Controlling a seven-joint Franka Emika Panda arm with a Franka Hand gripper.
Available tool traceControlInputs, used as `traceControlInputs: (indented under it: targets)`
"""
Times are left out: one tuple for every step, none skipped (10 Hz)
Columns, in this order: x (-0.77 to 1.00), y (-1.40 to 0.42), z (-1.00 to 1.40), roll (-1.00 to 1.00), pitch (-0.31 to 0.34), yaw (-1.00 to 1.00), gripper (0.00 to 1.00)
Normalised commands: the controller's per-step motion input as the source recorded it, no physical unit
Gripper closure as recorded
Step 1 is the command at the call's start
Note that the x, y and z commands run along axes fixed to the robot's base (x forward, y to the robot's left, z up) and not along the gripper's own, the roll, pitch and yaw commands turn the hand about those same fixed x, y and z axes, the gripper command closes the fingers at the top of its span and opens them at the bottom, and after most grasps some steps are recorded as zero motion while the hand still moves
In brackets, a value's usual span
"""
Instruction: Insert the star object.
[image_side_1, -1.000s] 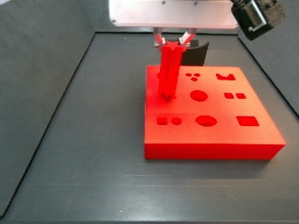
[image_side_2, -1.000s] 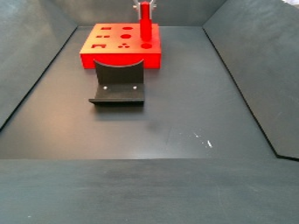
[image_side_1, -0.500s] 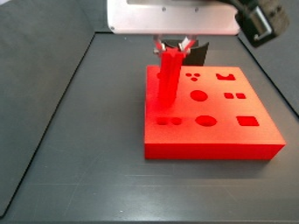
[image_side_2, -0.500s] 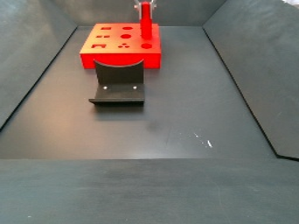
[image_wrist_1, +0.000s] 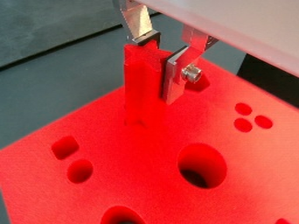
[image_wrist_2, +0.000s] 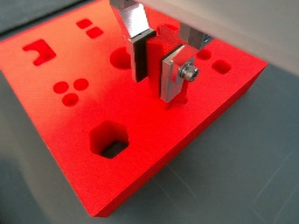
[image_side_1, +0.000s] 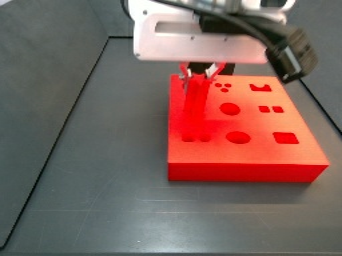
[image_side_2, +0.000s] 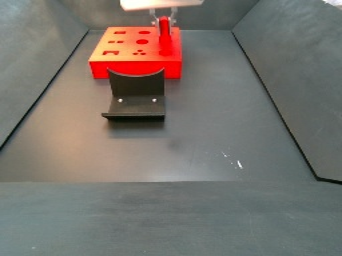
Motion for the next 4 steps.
traceControlInputs:
  targets:
    - [-0.18, 0.00, -1.00, 0.08, -0.019, 0.00, 1.00]
    - [0.00, 0.00, -1.00, 0.00, -0.127, -0.01, 1.00]
    - [0.00, 0.00, -0.80, 0.00, -0.160, -0.05, 1.00]
    - [0.00, 0.00, 0.00, 0.00, 0.000, 0.00, 1.00]
